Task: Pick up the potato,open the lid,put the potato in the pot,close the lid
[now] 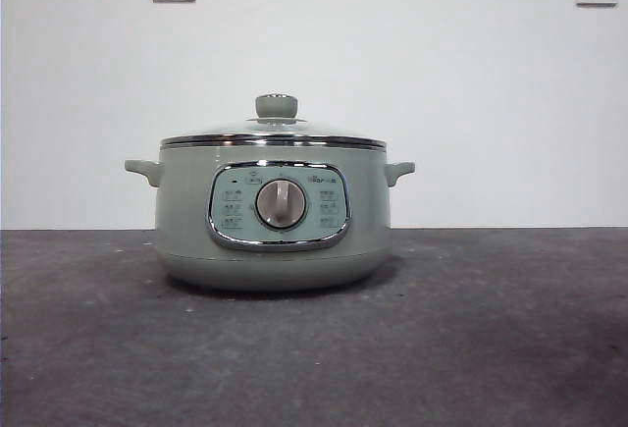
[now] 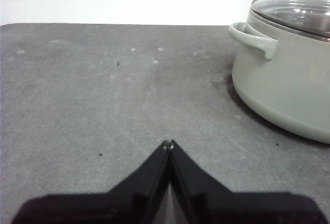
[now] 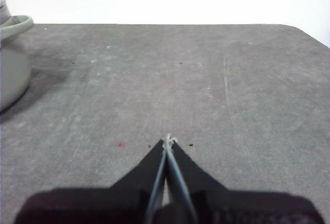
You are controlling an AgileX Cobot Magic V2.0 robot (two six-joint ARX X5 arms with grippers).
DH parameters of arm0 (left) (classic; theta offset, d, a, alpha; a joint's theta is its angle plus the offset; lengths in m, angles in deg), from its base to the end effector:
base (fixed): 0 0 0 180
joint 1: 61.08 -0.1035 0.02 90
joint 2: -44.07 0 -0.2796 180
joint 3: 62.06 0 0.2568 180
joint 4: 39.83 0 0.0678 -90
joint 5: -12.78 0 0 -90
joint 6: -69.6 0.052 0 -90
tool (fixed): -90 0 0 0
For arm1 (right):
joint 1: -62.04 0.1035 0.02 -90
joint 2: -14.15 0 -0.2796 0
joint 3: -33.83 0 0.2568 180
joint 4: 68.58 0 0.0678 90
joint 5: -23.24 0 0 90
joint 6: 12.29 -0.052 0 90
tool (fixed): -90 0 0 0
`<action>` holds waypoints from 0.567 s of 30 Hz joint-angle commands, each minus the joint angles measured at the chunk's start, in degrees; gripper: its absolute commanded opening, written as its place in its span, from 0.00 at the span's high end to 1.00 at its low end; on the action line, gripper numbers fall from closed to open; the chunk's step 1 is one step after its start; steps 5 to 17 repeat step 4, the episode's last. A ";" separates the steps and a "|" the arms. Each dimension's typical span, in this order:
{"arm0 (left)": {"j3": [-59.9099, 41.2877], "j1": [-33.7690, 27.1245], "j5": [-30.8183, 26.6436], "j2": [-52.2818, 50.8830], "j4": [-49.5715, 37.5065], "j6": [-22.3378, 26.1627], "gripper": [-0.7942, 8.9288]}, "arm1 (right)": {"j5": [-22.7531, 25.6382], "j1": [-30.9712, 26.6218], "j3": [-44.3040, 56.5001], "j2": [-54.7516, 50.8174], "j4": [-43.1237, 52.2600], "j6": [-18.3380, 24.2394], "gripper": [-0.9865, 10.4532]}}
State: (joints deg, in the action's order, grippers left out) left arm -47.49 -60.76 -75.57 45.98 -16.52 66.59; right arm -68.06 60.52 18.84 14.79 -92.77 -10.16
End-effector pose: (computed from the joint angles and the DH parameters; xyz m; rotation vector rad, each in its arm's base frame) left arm 0.1088 -0.0021 0.1470 -0.0545 0.1867 -0.0294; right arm 0.1072 -0.0017 0.1498 -0.0329 0.1717 -0.0006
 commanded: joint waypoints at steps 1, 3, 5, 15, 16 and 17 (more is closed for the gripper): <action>-0.59 -0.17 -0.15 0.00 -0.24 0.66 0.92 | 0.26 -0.04 0.63 -0.15 0.31 -0.61 0.91; -0.59 -0.17 -0.15 0.00 -0.24 0.66 0.92 | 0.26 -0.04 0.63 -0.15 0.33 -0.61 0.91; -0.59 -0.17 -0.15 0.00 -0.24 0.66 0.92 | 0.26 -0.04 0.63 -0.15 0.31 -0.61 0.91; -0.59 -0.17 -0.15 0.00 -0.24 0.66 0.92 | 0.26 -0.04 0.63 -0.15 0.31 -0.61 0.91; -0.59 -0.17 -0.15 0.00 -0.24 0.66 0.92 | 0.26 -0.04 0.63 -0.15 0.31 -0.61 0.91; -0.59 -0.17 -0.15 0.00 -0.24 0.66 0.92 | 0.26 -0.04 0.63 -0.15 0.31 -0.61 0.91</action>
